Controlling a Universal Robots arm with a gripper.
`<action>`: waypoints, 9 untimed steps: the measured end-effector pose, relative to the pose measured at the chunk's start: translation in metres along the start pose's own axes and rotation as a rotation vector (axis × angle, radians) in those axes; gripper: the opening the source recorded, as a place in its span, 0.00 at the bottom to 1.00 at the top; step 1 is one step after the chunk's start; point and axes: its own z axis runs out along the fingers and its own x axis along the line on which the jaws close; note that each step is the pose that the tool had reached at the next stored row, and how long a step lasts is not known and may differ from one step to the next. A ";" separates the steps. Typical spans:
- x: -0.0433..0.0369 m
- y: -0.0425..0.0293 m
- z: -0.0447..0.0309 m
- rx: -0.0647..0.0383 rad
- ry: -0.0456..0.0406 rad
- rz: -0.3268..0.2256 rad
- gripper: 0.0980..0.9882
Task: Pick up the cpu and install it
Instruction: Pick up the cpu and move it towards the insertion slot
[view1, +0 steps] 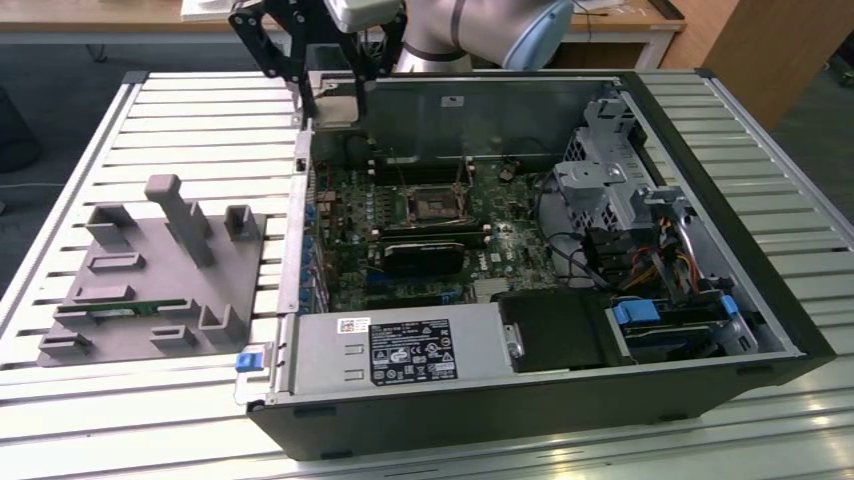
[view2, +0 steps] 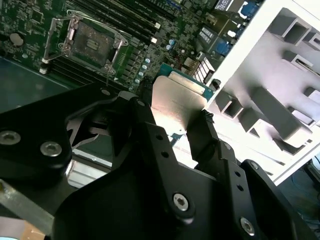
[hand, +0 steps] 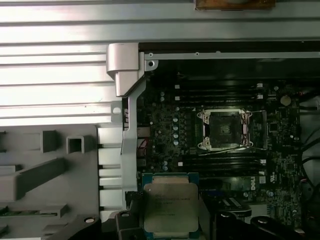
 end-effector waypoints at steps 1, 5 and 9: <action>-0.0022 0.0002 0.0001 0.000 0.0000 0.000 0.48; -0.0129 0.0014 0.0004 0.000 0.0000 0.000 0.48; -0.0214 0.0026 0.0007 0.000 -0.0001 0.000 0.48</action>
